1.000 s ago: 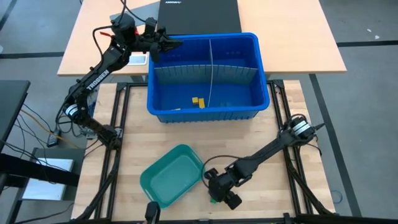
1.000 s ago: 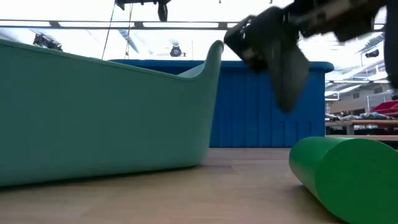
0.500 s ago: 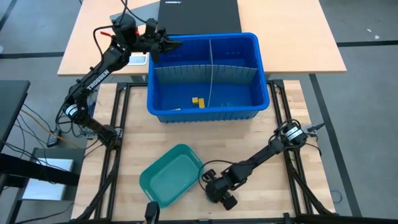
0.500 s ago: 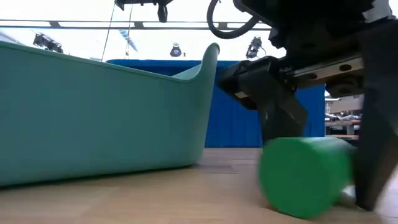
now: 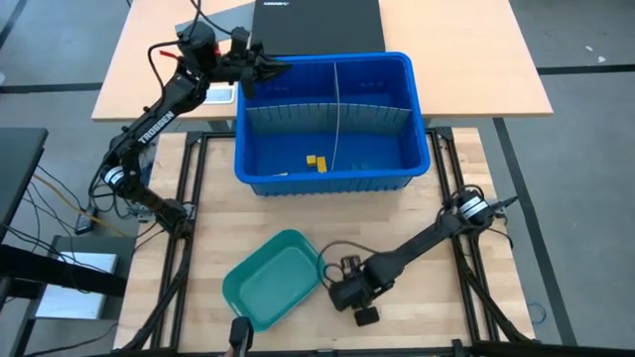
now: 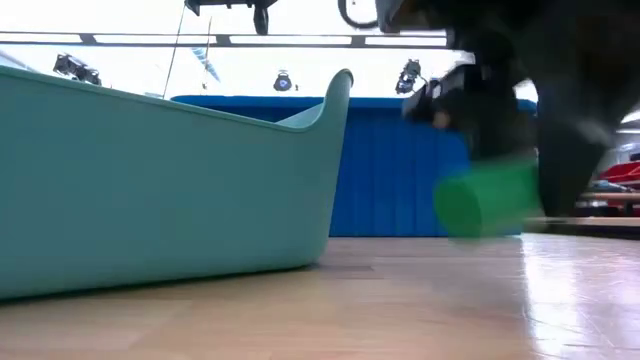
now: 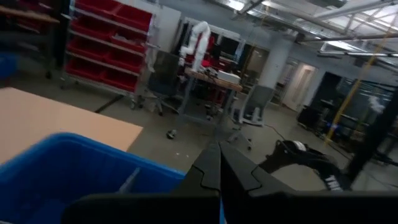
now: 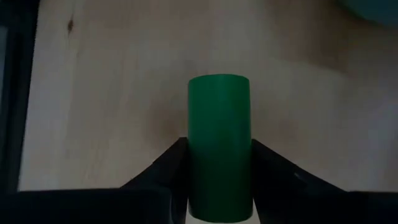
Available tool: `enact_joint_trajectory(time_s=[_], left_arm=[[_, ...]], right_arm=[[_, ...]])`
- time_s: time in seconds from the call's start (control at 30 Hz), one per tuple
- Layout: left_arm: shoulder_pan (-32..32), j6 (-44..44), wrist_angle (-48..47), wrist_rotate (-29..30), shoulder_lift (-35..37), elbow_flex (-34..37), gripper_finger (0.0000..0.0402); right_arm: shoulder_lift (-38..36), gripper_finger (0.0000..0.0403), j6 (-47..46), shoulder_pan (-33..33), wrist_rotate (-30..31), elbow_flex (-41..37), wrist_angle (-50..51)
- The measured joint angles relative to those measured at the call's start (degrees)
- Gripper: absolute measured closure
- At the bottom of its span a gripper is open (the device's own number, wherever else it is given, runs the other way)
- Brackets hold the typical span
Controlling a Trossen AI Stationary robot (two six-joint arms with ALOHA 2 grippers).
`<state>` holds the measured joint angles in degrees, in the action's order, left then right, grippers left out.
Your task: Sort Items/Unsort Items
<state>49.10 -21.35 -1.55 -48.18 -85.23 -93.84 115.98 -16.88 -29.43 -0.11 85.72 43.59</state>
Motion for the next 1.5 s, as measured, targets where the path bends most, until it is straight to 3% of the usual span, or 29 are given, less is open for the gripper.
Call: enact_joint_trajectory(time_s=[0.2,0.37,0.53,0.67,0.83,1.0,1.27,1.5], left_arm=[[0.0,0.0,0.4,0.8,-0.3,0.0,0.04],[0.0,0.1,1.6,2.4,-0.3,0.0,0.04],[0.0,0.2,2.5,3.3,-0.3,0.0,0.04],[0.0,1.7,2.5,3.3,-0.3,0.0,0.04],[0.0,1.8,2.3,3.6,-0.5,0.0,0.04],[0.0,1.8,1.6,6.7,-0.5,0.0,0.04],[-0.1,4.3,-3.1,13.1,-0.6,0.0,0.04],[-1.0,8.1,-6.7,20.1,-0.7,0.5,0.04]], right_arm=[[-4.6,0.0277,-1.5,3.7,10.3,7.9,17.9],[-10.1,0.0277,-2.2,9.2,23.9,12.2,27.2],[-17.9,0.0277,-3.2,19.5,34.3,12.7,26.6],[-23.5,0.0277,5.8,29.9,39.8,12.8,16.4],[-26.7,0.0277,19.5,44.3,31.5,12.8,-10.0],[-24.4,0.0277,21.6,56.5,20.4,12.9,-30.4],[-15.4,0.0277,15.2,66.2,7.3,12.8,-43.4],[-8.2,0.0277,10.2,67.7,5.7,12.8,-42.4]])
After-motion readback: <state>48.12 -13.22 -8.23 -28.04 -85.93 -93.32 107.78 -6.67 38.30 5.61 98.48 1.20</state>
